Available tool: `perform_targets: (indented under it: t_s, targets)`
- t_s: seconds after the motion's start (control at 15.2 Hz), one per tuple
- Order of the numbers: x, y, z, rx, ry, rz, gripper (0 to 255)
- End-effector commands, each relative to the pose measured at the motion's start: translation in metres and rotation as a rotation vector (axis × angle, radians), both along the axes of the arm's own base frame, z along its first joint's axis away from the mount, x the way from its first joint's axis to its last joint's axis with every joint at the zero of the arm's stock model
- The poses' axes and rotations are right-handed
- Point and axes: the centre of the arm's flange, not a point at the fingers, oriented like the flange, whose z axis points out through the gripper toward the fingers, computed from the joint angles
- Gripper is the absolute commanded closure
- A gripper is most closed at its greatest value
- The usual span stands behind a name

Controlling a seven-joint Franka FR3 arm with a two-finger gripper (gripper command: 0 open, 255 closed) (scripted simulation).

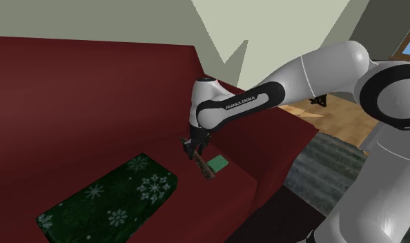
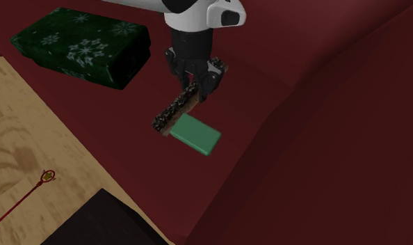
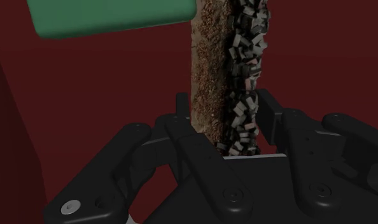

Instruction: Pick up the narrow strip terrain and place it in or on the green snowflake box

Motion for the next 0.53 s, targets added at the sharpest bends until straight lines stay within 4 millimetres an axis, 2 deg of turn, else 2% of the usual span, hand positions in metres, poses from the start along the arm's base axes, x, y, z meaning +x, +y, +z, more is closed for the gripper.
perform_targets:
  t_s: [0.0, 0.46]
  targets:
    - [0.001, 0.000, 0.011, 0.000, 0.000, 0.000, 255]
    - [0.001, 0.000, 0.048, 0.000, 0.000, 0.000, 255]
